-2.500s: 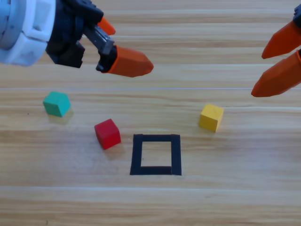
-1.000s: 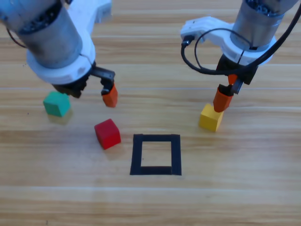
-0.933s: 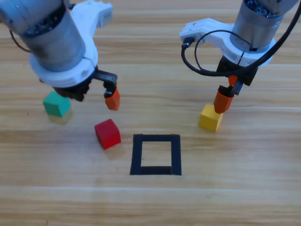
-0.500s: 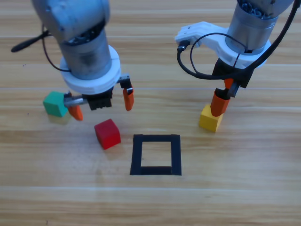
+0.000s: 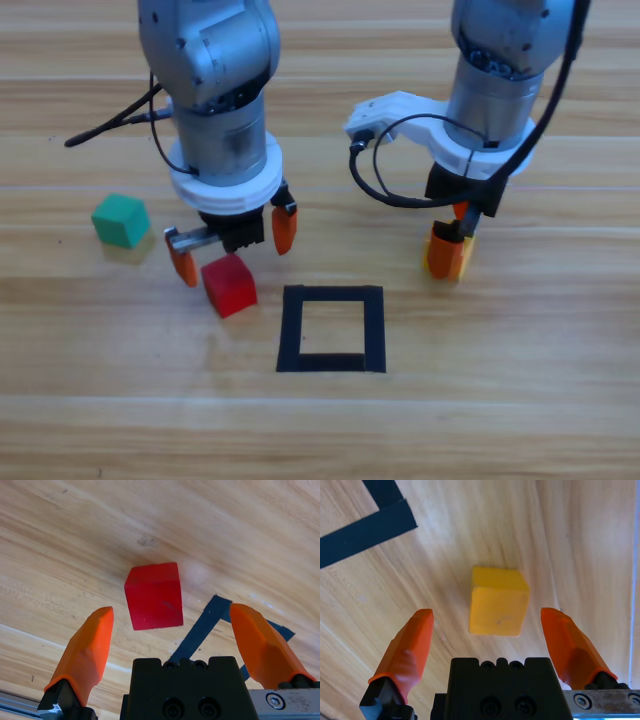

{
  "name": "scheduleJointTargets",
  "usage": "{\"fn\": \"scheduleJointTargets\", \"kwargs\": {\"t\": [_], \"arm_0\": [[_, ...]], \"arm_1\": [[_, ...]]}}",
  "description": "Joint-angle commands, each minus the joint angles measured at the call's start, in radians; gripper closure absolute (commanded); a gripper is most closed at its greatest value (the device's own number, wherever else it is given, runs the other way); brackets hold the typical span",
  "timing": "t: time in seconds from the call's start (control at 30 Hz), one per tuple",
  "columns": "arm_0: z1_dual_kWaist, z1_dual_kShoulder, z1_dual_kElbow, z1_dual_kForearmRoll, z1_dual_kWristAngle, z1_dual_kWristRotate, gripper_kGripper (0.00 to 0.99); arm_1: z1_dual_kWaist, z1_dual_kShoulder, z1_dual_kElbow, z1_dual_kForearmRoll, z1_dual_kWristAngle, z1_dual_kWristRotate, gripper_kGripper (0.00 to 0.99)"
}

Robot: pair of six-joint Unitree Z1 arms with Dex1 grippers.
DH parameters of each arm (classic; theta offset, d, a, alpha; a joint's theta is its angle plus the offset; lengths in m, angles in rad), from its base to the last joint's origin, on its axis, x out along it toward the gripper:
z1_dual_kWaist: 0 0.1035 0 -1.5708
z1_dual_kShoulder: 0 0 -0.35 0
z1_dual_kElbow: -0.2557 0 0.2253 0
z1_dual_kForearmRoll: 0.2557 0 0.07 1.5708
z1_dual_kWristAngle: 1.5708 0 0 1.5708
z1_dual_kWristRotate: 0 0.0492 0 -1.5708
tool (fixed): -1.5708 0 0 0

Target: Stack the blocks in the rectangular block: red at the bottom, yellow in the middle, green on top

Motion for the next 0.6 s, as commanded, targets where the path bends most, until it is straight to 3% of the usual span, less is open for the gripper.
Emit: {"fn": "scheduleJointTargets", "kwargs": {"t": [0.03, 0.27, 0.47, 0.6], "arm_0": [[0.070, 0.059, 0.000, 0.009, -0.023, -0.019, 0.001], [0.087, 0.066, 0.006, 0.007, -0.038, -0.036, 0.005], [0.084, 0.066, 0.031, -0.002, -0.046, -0.068, 0.030], [0.063, 0.062, 0.048, -0.019, -0.057, -0.084, 0.047]], "arm_1": [[0.020, 0.144, -0.082, 0.059, 0.014, -0.005, 0.056], [0.018, 0.155, -0.099, 0.068, 0.014, -0.005, 0.154], [0.015, 0.153, -0.108, 0.091, 0.014, -0.003, 0.182], [0.013, 0.153, -0.111, 0.106, 0.014, -0.002, 0.367]]}}
